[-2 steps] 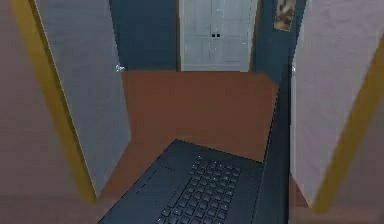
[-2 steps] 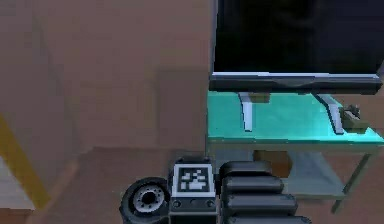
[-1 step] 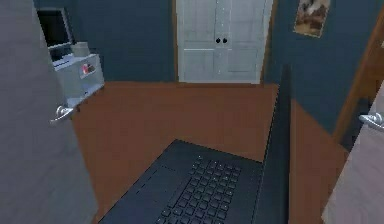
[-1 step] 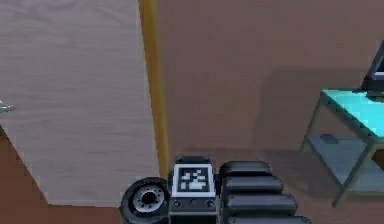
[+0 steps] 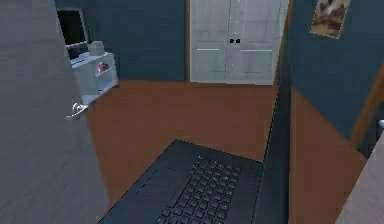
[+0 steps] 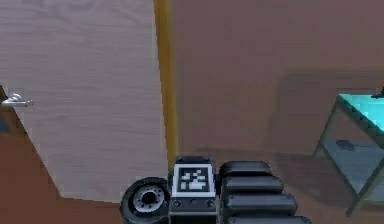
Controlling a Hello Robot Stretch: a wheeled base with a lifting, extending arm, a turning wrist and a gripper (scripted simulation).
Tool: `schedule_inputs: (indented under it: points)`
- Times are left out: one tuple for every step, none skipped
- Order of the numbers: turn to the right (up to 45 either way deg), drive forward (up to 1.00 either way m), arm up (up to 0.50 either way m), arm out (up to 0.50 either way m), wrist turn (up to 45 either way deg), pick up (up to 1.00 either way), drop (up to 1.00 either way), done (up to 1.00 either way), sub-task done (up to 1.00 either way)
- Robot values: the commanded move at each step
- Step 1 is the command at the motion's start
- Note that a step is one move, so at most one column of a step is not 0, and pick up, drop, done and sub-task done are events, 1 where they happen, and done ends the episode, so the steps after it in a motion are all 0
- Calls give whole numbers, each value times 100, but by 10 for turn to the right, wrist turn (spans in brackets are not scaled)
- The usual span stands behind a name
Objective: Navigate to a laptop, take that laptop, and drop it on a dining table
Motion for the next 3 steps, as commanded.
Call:
schedule_inputs:
  points:
    - [0,100,0,0,0,0,0,0,0]
    - [0,40,0,0,0,0,0,0,0]
    - [-360,0,0,0,0,0,0,0,0]
